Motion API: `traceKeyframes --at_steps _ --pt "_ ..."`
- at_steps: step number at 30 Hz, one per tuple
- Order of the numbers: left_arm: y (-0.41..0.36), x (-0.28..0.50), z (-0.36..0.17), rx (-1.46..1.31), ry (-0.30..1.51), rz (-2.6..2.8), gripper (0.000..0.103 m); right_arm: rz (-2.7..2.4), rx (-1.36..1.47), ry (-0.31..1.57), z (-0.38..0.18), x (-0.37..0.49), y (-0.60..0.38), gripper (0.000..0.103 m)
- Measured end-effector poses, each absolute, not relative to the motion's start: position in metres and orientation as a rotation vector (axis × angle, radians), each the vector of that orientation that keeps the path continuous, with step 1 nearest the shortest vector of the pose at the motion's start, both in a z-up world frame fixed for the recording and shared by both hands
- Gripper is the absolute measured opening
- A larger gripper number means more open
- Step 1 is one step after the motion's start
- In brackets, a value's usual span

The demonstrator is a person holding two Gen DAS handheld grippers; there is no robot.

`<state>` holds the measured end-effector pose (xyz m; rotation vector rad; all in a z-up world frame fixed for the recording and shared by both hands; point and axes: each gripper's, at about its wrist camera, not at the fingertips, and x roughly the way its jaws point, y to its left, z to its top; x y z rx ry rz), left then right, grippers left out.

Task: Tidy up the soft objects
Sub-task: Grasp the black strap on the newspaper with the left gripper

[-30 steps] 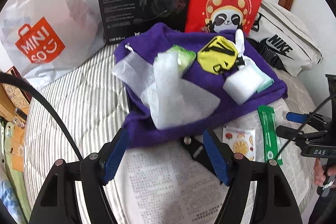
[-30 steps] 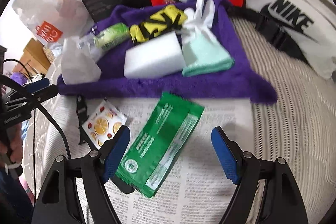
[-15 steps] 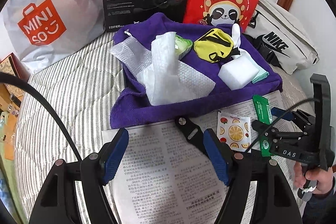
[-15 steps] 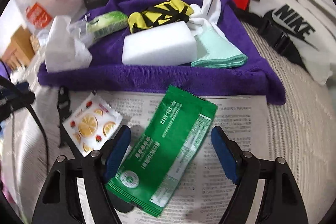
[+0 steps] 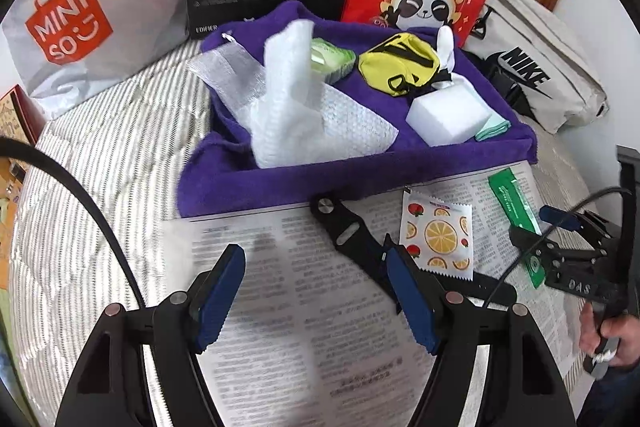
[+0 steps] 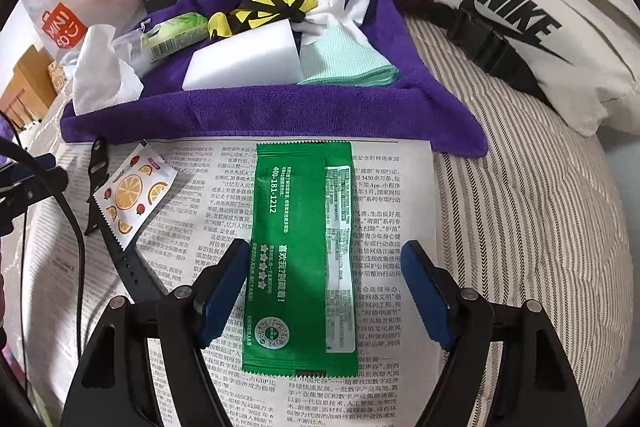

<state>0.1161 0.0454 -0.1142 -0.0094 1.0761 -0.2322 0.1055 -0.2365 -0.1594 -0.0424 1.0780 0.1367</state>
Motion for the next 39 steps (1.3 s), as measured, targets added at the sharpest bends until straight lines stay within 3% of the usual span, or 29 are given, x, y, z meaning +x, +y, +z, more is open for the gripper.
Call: traceKeyframes --at_steps 3,7,17,39 --pt "0.036 0.122 -0.122 0.000 1.089 -0.206 0.072 0.140 -0.042 1.051 -0.160 0.103 -0.236 0.068" --pt "0.025 0.132 -0.135 0.025 1.119 -0.163 0.072 0.147 -0.046 1.000 -0.161 0.096 -0.236 0.068" --pt "0.005 0.135 -0.144 0.122 1.076 -0.079 0.075 0.160 -0.044 0.925 -0.163 0.086 -0.237 0.070" --pt "0.045 0.087 -0.125 0.130 1.057 -0.130 0.075 0.166 -0.047 0.916 -0.163 0.087 -0.236 0.074"
